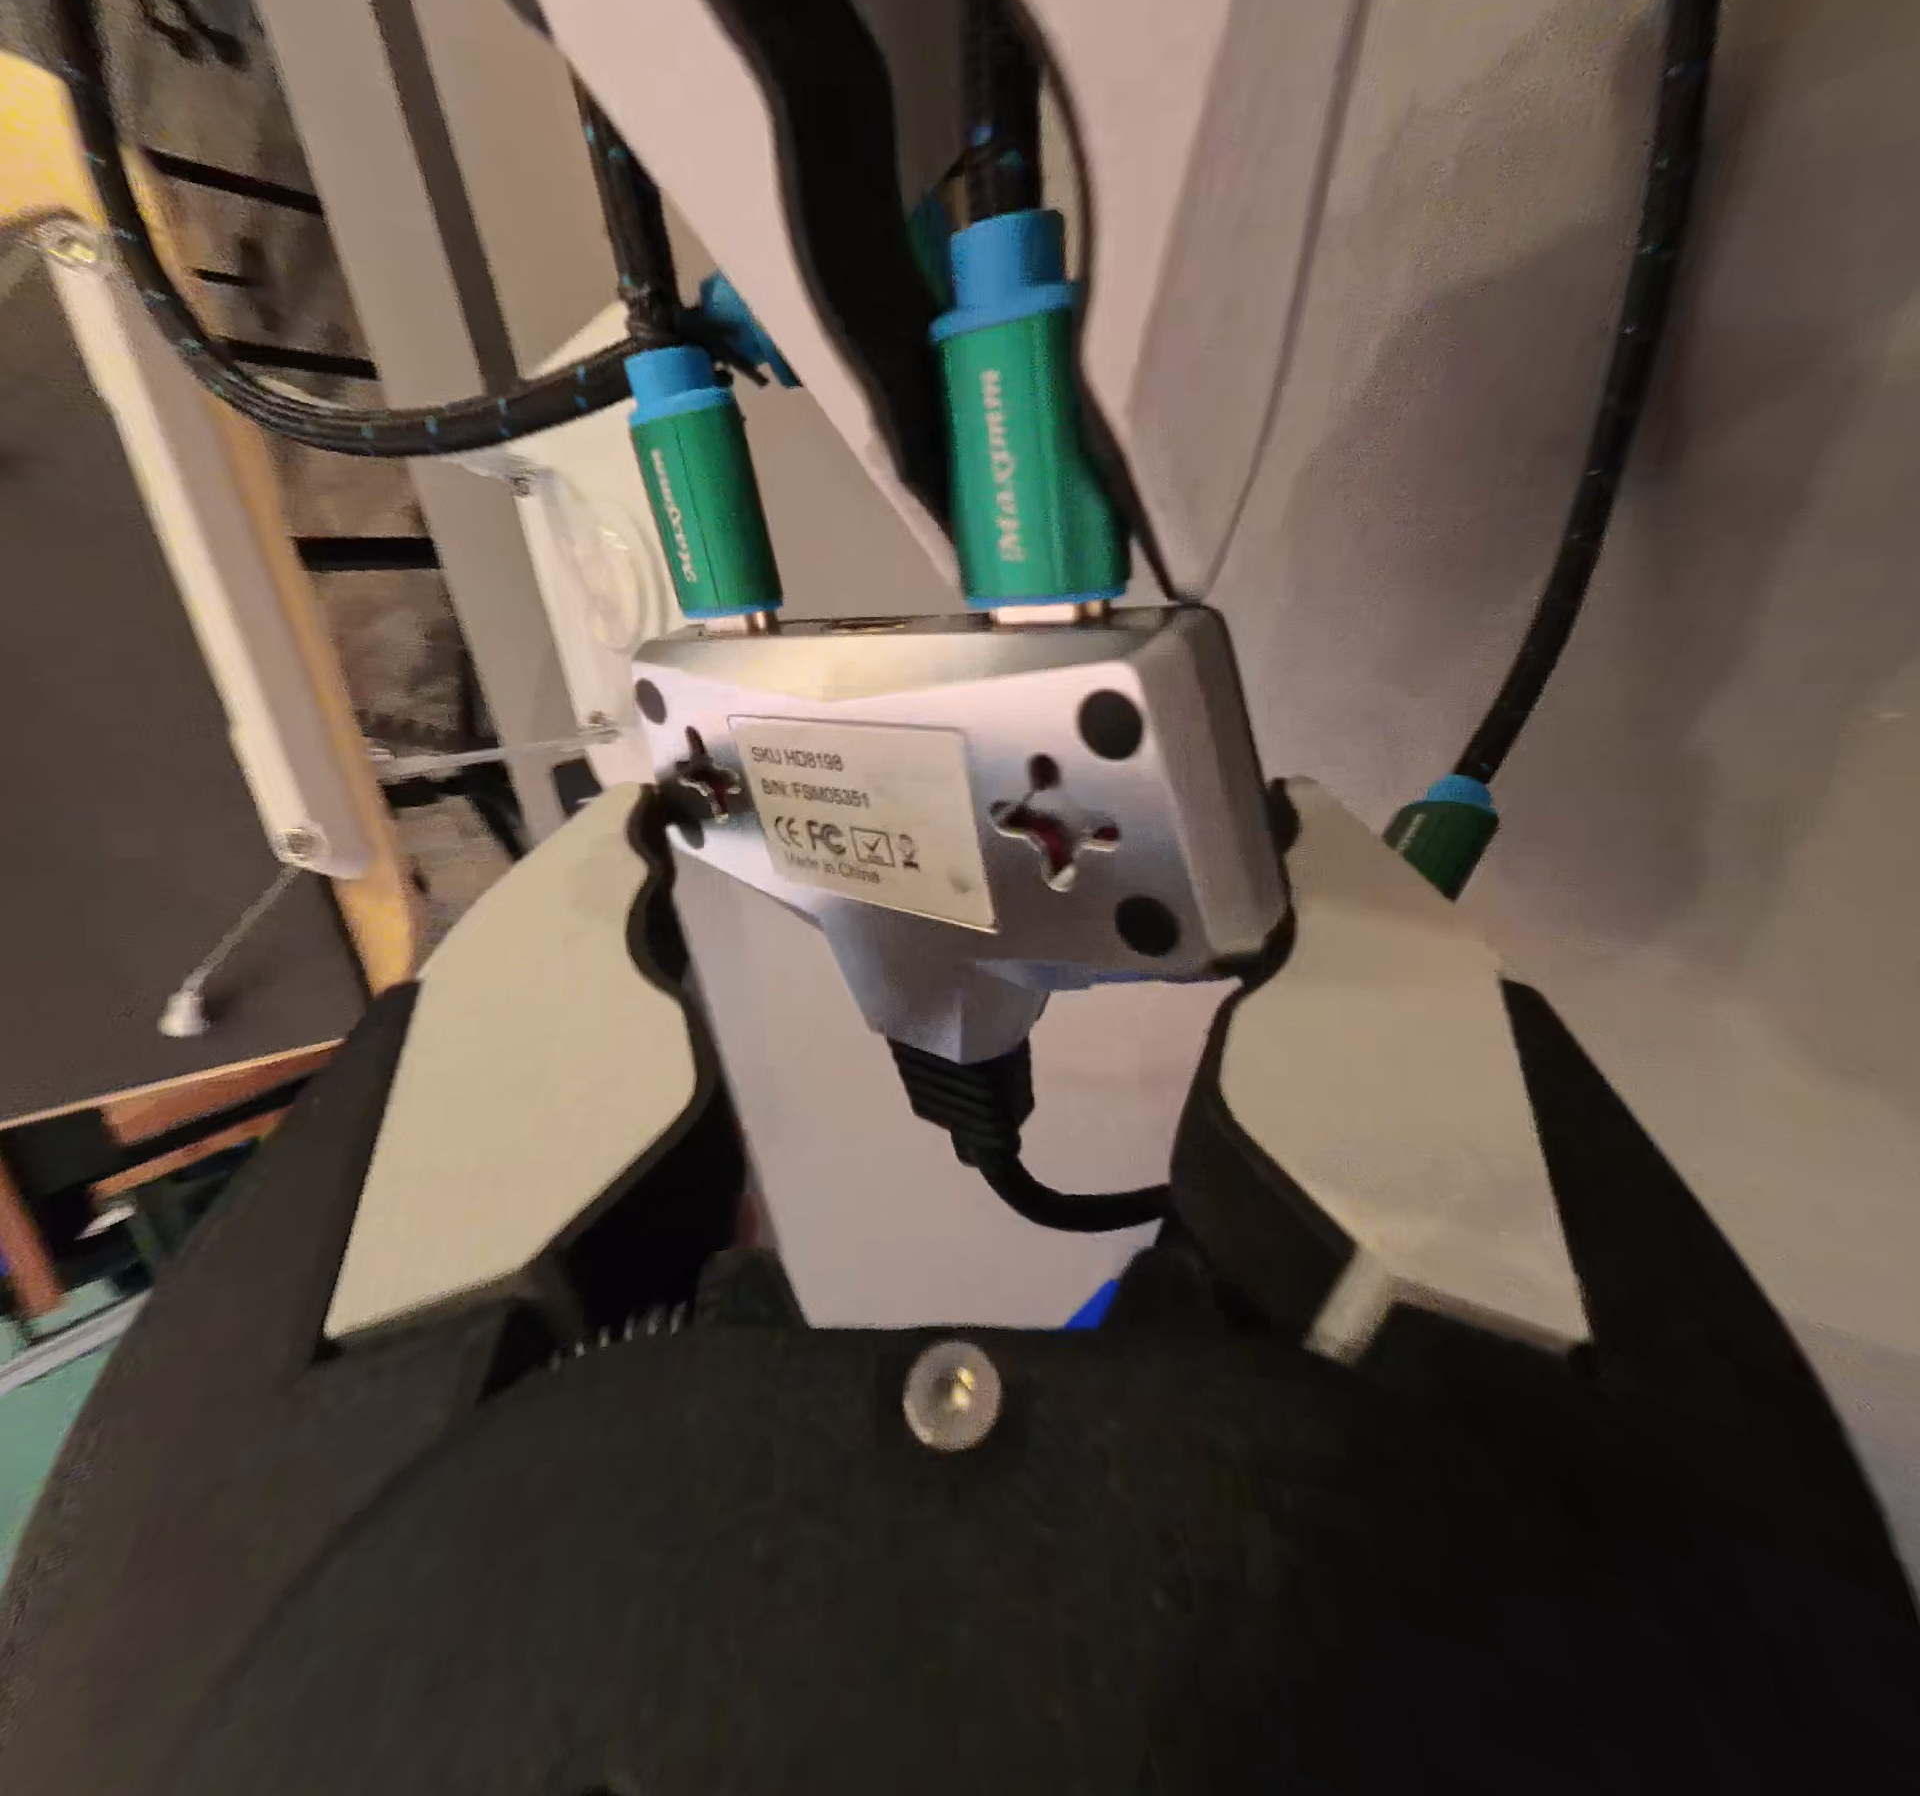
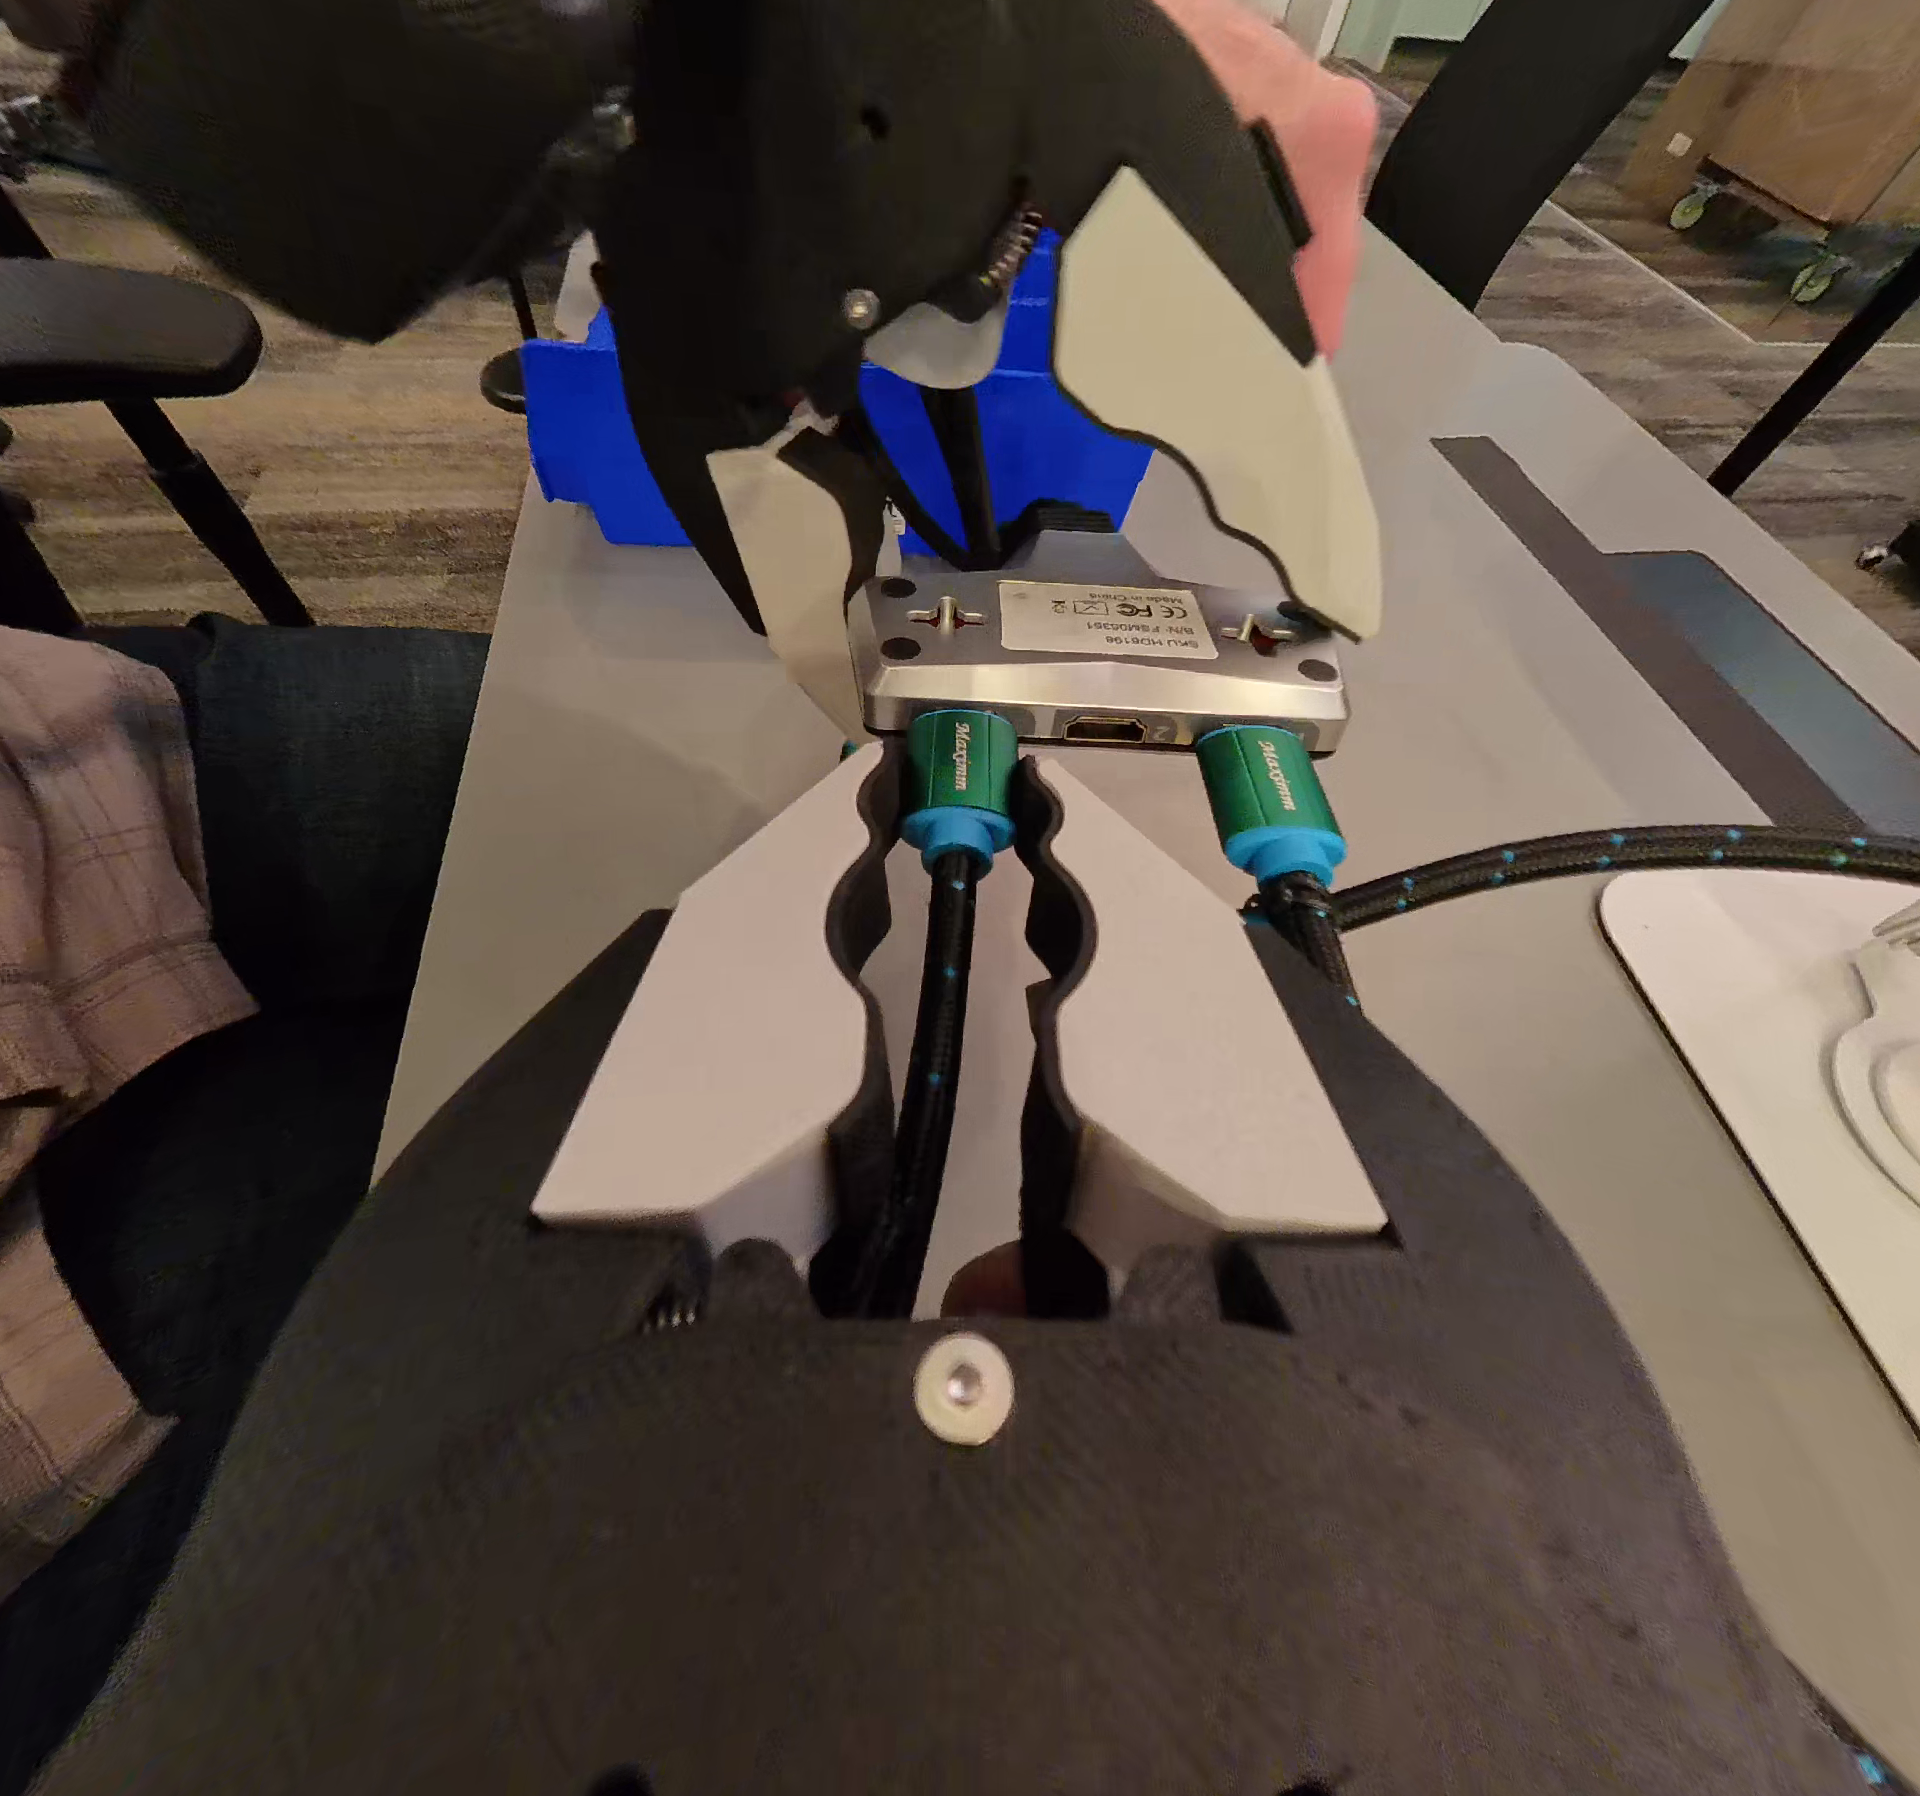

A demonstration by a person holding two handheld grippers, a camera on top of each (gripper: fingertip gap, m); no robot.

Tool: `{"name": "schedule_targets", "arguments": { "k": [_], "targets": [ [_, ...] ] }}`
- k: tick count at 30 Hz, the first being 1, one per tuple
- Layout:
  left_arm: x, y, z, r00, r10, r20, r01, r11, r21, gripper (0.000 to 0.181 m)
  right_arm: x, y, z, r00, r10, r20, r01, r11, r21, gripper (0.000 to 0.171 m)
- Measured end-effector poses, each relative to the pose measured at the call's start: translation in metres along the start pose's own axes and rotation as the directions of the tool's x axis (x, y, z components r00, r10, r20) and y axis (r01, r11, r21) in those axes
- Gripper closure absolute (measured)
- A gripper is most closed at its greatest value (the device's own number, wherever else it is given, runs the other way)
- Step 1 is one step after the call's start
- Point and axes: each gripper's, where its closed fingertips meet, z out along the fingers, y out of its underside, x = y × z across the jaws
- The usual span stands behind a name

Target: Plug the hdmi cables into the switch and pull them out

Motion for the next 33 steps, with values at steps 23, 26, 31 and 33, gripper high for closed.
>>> {"name": "schedule_targets", "arguments": {
  "k": [23,26,31,33],
  "targets": [
    [-0.048,-0.020,-0.016,0.758,0.330,0.563,-0.274,0.944,-0.185,0.152,0.019,-0.016,-0.012,0.972,0.231,-0.046,-0.227,0.971,0.072,0.153],
    [-0.053,-0.021,-0.017,0.741,0.321,0.590,-0.253,0.947,-0.197,0.155,0.021,-0.017,-0.014,0.966,0.256,-0.045,-0.252,0.964,0.085,0.153],
    [-0.063,-0.023,-0.024,0.722,0.294,0.626,-0.230,0.956,-0.184,0.158,0.024,-0.023,-0.017,0.968,0.245,-0.055,-0.236,0.963,0.126,0.152],
    [-0.066,-0.022,-0.027,0.717,0.287,0.635,-0.224,0.958,-0.181,0.159,0.026,-0.028,-0.019,0.970,0.232,-0.076,-0.219,0.964,0.149,0.152]
  ]
}}
